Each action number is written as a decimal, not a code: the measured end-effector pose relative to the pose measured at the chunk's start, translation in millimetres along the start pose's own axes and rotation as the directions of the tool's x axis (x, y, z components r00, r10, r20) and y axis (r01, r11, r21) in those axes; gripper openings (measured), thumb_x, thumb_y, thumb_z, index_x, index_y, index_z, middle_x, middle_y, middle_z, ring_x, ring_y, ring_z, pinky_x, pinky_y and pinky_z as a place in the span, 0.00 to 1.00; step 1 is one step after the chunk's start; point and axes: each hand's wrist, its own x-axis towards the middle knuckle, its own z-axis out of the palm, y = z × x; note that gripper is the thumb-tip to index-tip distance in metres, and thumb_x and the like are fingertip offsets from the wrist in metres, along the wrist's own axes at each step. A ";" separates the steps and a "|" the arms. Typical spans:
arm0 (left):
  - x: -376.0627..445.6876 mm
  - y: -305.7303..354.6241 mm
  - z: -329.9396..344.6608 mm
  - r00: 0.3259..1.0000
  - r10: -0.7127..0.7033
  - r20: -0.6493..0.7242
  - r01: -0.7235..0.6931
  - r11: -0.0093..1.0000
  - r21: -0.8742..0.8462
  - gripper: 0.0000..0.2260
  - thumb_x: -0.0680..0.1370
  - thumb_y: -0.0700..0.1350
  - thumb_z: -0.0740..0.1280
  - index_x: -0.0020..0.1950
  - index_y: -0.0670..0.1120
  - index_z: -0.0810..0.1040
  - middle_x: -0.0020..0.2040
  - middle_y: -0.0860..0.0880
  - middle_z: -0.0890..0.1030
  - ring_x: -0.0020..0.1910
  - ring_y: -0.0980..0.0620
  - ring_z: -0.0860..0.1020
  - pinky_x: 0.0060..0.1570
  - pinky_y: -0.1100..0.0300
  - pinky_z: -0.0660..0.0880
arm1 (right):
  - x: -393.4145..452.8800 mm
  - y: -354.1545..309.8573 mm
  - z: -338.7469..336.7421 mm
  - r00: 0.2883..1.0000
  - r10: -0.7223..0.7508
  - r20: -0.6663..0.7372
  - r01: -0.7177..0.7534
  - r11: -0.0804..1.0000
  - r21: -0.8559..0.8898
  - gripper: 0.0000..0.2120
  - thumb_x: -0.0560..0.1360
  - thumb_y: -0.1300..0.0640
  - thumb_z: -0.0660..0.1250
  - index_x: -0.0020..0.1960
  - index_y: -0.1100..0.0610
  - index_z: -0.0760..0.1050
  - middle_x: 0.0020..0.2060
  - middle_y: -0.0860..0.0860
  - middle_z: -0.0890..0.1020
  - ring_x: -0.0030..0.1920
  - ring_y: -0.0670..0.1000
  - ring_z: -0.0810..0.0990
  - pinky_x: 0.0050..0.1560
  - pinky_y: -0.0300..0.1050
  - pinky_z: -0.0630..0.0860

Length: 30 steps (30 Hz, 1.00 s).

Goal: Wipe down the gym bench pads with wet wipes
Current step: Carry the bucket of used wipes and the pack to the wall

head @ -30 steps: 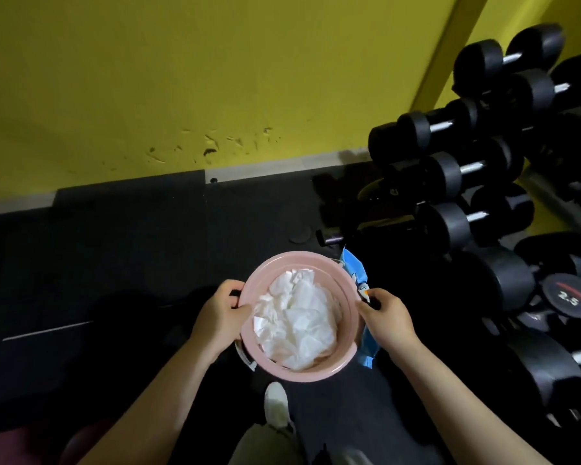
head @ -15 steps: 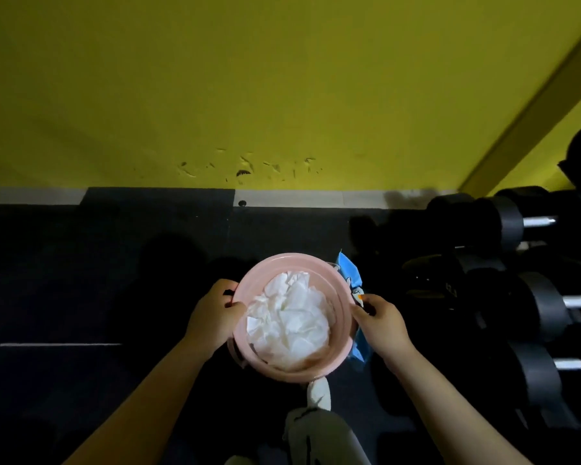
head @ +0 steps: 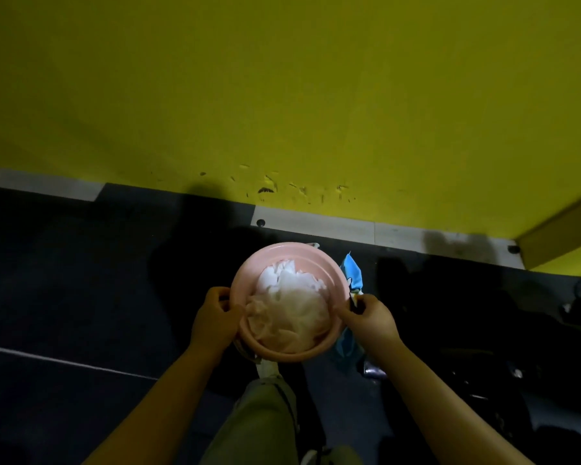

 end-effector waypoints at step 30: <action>471.9 166.2 81.7 0.945 -0.298 0.134 0.299 0.954 0.007 0.12 0.71 0.48 0.73 0.51 0.52 0.74 0.49 0.48 0.81 0.46 0.48 0.82 0.47 0.44 0.82 | 486.0 -161.3 63.2 0.988 0.127 0.085 -0.115 0.984 -0.133 0.17 0.75 0.55 0.70 0.36 0.57 0.64 0.28 0.51 0.66 0.28 0.46 0.64 0.28 0.39 0.61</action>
